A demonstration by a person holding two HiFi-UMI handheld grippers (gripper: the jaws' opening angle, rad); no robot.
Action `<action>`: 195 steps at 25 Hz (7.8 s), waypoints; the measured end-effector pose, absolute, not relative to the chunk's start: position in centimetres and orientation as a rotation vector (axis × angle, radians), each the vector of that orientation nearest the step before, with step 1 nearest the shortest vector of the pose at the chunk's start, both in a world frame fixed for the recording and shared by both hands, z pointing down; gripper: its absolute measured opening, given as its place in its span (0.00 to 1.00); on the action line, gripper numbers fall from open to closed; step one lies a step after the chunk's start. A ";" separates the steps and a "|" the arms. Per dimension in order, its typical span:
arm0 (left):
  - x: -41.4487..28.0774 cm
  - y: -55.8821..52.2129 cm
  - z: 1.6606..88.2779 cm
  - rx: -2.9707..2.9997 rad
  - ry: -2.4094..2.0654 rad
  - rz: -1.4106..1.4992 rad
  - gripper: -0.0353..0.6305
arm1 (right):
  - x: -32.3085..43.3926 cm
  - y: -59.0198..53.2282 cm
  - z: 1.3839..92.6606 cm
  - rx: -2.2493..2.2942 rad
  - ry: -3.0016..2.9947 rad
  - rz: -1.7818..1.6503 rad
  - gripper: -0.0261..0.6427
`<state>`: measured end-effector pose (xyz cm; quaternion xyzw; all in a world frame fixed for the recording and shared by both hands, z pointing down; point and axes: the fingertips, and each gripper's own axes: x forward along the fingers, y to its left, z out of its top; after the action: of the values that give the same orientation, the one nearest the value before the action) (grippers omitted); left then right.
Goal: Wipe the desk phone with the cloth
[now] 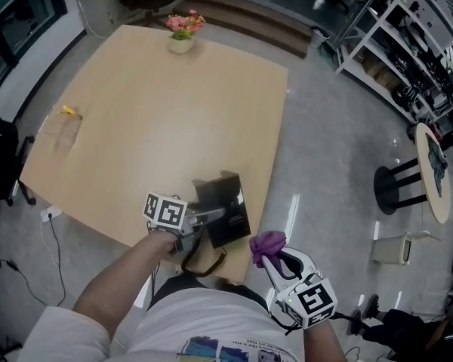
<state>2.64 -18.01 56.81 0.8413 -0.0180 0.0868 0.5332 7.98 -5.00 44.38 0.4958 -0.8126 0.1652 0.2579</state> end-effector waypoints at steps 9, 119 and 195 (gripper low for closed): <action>2.2 -14.2 52.7 2.026 -0.084 0.177 0.32 | 5.7 -12.1 38.3 1.111 -2.470 0.214 0.18; 1.2 -11.7 47.0 2.084 -0.105 0.110 0.32 | 2.5 -13.2 37.9 0.862 -2.536 0.078 0.18; 1.9 -7.7 43.7 2.235 0.173 0.245 0.32 | 7.6 -12.8 27.6 0.660 -2.792 0.160 0.18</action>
<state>1.89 -7.72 43.67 0.8954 0.0694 0.0982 0.4287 7.62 -12.83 27.61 0.2276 -0.9629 0.0553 0.1337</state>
